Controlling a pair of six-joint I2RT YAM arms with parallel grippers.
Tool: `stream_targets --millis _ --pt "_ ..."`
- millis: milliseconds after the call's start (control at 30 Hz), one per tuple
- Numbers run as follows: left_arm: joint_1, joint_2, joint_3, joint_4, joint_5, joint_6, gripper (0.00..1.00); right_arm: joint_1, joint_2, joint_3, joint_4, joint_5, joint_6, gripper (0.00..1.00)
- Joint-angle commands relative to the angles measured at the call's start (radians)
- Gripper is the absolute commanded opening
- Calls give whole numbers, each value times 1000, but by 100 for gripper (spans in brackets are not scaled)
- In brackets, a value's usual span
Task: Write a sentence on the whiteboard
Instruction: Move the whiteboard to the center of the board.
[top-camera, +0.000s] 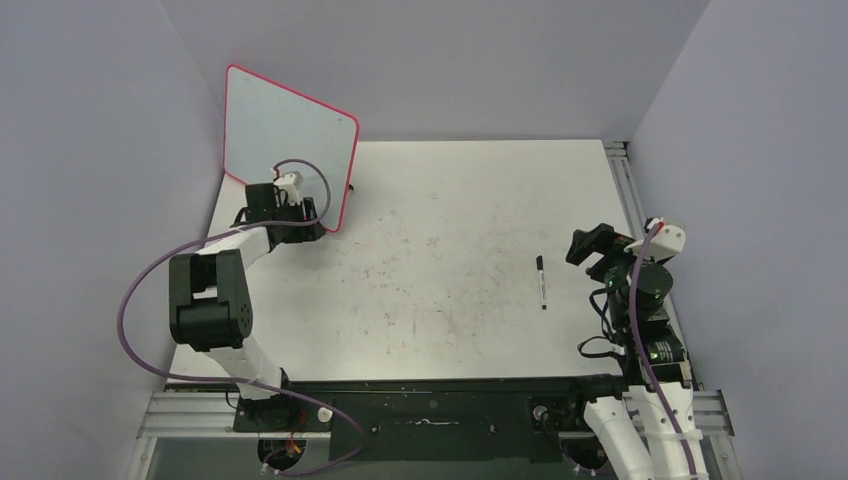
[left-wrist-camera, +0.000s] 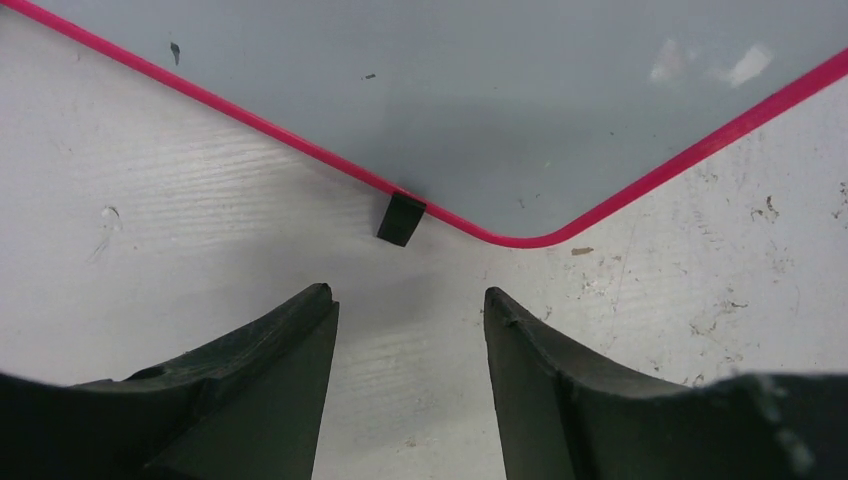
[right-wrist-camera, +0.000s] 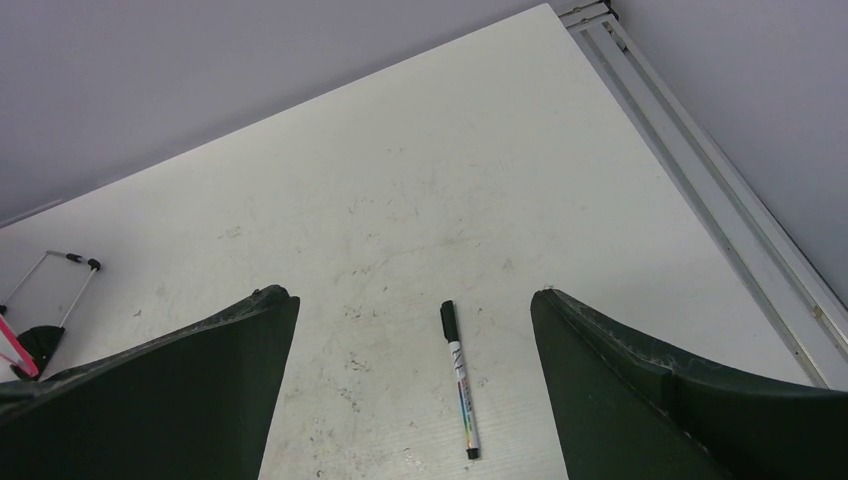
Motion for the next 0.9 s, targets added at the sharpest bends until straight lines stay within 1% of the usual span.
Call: stream_targets --millis 0,367,500,667,733,867 --pt "3 46 73 44 4 5 52 0 20 36 43 4 -12 90" --pt "-12 108 125 36 -5 2 40 1 38 34 51 9 -17 90" --pt "-13 137 161 2 -5 5 38 0 38 34 51 11 -18 90" --pt "-22 149 180 -16 -11 13 37 0 43 33 54 9 -18 90" --pt "-20 157 191 -23 -12 11 35 1 44 34 53 9 -19 90" --pt "-21 175 206 -39 -17 20 33 0 44 32 54 9 -20 90"
